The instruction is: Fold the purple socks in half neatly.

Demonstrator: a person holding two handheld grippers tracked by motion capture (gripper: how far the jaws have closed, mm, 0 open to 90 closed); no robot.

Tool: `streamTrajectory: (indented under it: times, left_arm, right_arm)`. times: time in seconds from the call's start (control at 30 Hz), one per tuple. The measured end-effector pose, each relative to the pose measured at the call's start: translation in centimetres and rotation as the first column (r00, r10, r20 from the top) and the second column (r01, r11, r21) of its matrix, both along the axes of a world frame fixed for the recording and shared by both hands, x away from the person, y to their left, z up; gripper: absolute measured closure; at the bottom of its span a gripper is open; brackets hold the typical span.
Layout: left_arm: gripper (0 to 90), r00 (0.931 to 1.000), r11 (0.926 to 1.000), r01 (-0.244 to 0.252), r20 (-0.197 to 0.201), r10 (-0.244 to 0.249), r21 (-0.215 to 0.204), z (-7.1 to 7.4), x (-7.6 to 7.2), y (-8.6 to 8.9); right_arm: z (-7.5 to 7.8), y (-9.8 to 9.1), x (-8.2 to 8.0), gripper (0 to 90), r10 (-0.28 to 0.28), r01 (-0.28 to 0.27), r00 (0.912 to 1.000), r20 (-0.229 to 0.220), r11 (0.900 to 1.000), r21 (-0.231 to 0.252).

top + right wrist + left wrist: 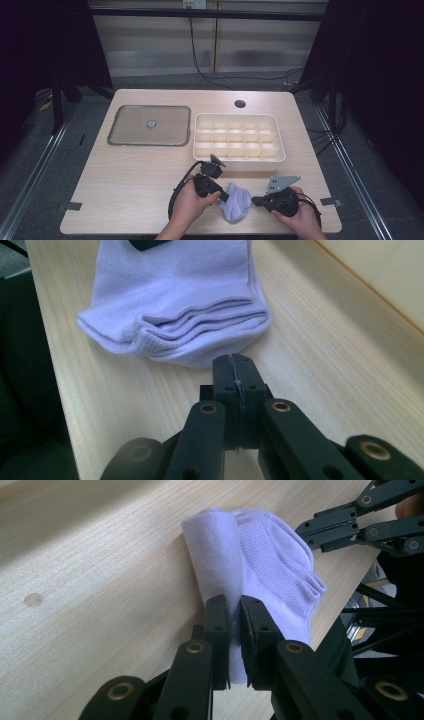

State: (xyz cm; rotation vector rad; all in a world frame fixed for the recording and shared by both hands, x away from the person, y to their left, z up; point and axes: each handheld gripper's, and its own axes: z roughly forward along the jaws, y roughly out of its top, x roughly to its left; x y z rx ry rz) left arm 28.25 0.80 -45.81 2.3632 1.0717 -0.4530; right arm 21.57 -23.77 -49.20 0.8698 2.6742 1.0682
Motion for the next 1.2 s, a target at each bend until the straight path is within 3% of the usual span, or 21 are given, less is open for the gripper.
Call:
streamTrajectory:
  times: [0.53,1.2]
  left_arm:
    - [83.2,0.9994,0.9995,0.032,0.016,-0.032,0.003,1.0,-0.2,0.0]
    - [83.7,0.9976,0.9978,0.067,0.020,-0.067,0.002,1.7,-0.7,-1.4]
  right_arm:
    - [0.0,0.9,-0.1,90.0,0.026,-0.026,0.9996,-0.012,0.9997,-0.003]
    - [-0.1,1.5,-0.1,90.0,0.040,-0.040,0.9991,-0.017,0.9992,-0.006]
